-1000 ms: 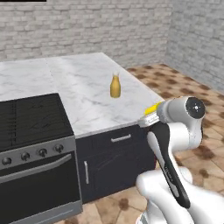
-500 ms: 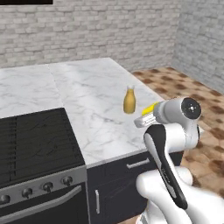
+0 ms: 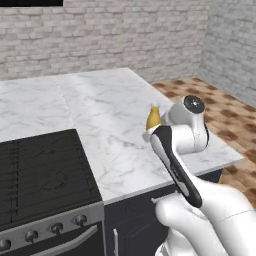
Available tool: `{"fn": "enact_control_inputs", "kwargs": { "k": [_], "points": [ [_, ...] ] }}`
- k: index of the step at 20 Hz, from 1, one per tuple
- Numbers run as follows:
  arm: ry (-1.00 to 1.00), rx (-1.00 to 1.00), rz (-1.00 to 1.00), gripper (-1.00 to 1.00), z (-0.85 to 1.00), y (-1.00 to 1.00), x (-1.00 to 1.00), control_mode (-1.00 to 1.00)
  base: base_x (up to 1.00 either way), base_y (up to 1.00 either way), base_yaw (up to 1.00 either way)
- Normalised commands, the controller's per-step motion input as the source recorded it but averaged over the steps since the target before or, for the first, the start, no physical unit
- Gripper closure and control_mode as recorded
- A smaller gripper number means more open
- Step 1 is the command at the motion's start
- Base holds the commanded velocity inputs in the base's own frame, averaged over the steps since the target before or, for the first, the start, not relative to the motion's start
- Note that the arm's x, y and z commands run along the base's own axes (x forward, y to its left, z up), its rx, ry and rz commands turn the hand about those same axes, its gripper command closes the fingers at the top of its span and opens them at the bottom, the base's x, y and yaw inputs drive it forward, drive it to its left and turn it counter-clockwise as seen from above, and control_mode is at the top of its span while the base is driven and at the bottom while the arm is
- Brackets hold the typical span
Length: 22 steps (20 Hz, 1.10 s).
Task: Place the pitcher and cup on the dining counter for serving.
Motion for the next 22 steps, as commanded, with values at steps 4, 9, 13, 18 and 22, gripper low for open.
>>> {"fn": "enact_control_inputs", "kwargs": {
  "k": [4, 9, 13, 18, 22],
  "points": [
    [0.39, -0.06, 0.0, 1.0, -0.36, 0.06, 0.86, -1.0, 0.0, 0.0, 0.0],
    [0.25, -0.05, 0.02, 1.0, -0.22, 0.08, 0.72, -1.0, 0.0, 0.0, 0.0],
    [0.02, -0.1, 0.03, 1.0, -0.44, 0.08, 0.62, -1.0, 0.0, 0.0, 0.0],
    [0.0, -0.05, 0.02, 1.0, -0.46, 0.14, 0.64, -1.0, 0.0, 0.0, 0.0],
    [0.0, -0.08, 0.01, 1.0, -0.42, 0.18, 0.57, -1.0, 0.0, 0.0, 0.0]
  ]
}}
